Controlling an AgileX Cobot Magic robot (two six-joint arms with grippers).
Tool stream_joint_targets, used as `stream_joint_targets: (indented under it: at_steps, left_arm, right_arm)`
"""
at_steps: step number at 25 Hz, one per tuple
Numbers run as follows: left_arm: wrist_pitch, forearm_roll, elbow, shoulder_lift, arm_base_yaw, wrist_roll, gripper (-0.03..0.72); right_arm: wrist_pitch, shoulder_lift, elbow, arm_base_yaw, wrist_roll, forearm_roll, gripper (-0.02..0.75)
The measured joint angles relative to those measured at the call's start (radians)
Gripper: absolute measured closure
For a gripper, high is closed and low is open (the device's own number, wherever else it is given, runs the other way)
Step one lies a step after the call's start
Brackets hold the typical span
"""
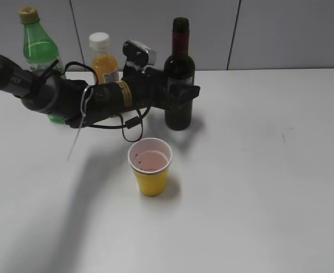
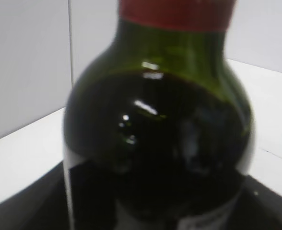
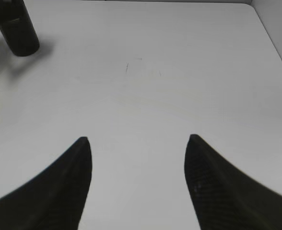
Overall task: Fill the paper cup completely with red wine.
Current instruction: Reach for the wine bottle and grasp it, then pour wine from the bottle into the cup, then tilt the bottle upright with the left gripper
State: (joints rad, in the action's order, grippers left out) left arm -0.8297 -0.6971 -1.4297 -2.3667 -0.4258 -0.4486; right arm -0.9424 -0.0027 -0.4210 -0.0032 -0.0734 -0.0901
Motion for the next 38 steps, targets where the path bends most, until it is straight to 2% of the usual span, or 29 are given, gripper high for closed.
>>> stream_joint_targets:
  at_steps: [6,9,19,25,38]
  left_arm:
    - [0.032,-0.004,-0.006,0.0,-0.007,-0.003,0.092]
    - [0.04,-0.007,-0.006,0.0,-0.007,-0.001,0.132]
    - [0.041,-0.012,-0.006,0.002,0.0,0.001,0.134]
    - [0.109,-0.03,-0.003,0.035,0.023,-0.003,0.137]
    - [0.099,-0.033,0.11,0.181,0.033,-0.003,0.137]
  right_arm:
    - [0.0,0.0,0.0,0.0,0.0,0.0,0.273]
    - [0.0,0.0,0.0,0.0,0.0,0.0,0.273]
    - [0.0,0.0,0.0,0.0,0.0,0.0,0.273]
    - [0.0,0.0,0.0,0.0,0.0,0.0,0.273]
    - [-0.001,0.0,0.0,0.0,0.0,0.0,0.273]
